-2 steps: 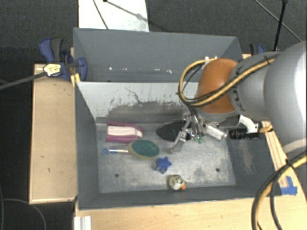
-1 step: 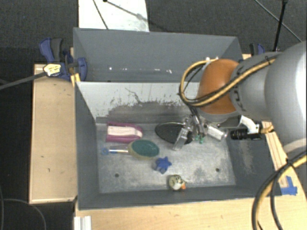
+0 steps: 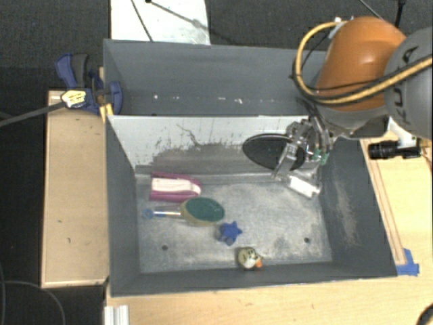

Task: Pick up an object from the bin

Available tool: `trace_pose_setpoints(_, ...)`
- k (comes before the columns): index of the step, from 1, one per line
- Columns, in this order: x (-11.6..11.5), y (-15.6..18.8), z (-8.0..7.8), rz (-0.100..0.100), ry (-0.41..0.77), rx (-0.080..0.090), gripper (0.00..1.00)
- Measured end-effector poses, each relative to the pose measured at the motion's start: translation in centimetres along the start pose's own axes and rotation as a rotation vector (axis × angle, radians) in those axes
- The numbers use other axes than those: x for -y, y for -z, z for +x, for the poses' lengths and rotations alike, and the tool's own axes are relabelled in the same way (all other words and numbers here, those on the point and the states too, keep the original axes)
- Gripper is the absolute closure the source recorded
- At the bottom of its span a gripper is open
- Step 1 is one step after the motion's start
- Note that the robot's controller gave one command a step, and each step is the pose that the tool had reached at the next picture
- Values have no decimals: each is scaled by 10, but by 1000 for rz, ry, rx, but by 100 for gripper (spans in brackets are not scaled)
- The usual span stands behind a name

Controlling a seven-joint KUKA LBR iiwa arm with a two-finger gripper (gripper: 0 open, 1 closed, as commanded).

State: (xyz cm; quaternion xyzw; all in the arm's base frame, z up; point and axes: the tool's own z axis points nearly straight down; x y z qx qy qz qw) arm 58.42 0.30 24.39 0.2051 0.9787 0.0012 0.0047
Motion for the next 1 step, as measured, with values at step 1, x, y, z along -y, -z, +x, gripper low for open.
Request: trace_pose_setpoints(1, 45, -2, 15, 4, 322, -8, 100)
